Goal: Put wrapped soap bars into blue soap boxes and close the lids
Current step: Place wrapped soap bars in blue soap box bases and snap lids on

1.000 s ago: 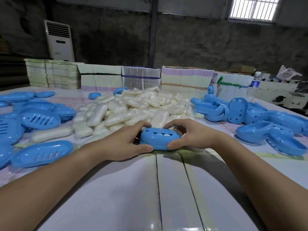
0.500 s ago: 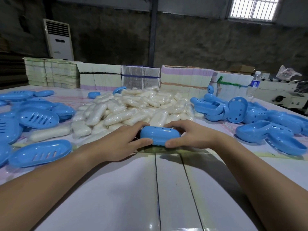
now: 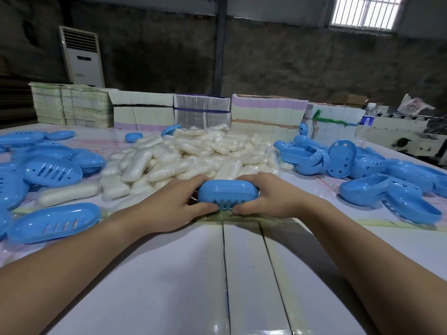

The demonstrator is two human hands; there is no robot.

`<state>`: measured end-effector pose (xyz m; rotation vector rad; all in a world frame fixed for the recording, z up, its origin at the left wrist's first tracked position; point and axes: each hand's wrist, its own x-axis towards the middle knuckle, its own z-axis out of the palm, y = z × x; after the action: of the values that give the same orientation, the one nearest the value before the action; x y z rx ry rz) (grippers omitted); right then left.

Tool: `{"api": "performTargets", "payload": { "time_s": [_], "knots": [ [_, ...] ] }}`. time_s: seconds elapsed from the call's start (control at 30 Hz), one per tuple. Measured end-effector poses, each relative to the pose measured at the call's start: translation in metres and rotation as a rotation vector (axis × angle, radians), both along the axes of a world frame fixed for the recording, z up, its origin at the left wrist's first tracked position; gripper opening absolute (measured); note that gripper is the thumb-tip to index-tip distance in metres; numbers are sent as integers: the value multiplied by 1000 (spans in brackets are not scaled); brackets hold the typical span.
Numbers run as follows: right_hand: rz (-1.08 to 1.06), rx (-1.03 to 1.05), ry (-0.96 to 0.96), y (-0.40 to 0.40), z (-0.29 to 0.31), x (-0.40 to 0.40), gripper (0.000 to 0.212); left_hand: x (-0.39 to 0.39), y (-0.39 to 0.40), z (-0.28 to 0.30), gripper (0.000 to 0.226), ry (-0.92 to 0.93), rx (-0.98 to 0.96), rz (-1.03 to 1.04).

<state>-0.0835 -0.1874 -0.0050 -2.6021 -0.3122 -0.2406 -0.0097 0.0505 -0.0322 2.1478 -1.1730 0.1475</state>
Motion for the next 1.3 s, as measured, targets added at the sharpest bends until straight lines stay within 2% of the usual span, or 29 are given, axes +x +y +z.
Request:
{"api": "performTargets", "payload": {
  "time_s": [0.1, 0.3, 0.4, 0.47, 0.6, 0.63, 0.73, 0.83, 0.9, 1.03, 1.17, 1.23, 1.3],
  "knots": [
    [-1, 45, -8, 2, 1, -1, 40, 0, 0, 1, 25, -15, -24, 10],
    [28, 98, -10, 5, 6, -4, 32, 0, 6, 11, 42, -117, -10, 9],
    [38, 119, -24, 6, 6, -5, 33, -1, 8, 12, 40, -141, -47, -10],
    [59, 141, -27, 6, 6, -5, 39, 0, 7, 12, 39, -144, -73, -21],
    [110, 200, 51, 8, 6, -4, 86, 0, 8, 12, 43, -181, -91, -24],
    [121, 206, 68, 9, 7, -4, 86, -1, 8, 12, 45, -183, -101, -40],
    [201, 211, 144, 15, 9, -6, 55, -5, 7, 14, 49, -185, -111, -73],
    [209, 269, 160, 18, 8, -8, 43, -6, 4, 14, 37, -161, -131, -86],
    [192, 286, 119, 16, 10, -9, 37, -5, 3, 15, 37, -103, -171, -88],
    [-2, 349, 5, 4, 26, -13, 40, -7, 5, 18, 54, -26, -202, -58],
    [-361, 55, -170, -34, 34, -30, 63, -4, 4, 14, 43, -48, -160, -92],
    [-506, -38, -201, -64, 31, -50, 63, 0, 4, 10, 34, -77, -139, -116],
    [-657, -99, -214, -99, 26, -74, 60, 2, 5, 7, 39, -103, -146, -112]
  ]
}}
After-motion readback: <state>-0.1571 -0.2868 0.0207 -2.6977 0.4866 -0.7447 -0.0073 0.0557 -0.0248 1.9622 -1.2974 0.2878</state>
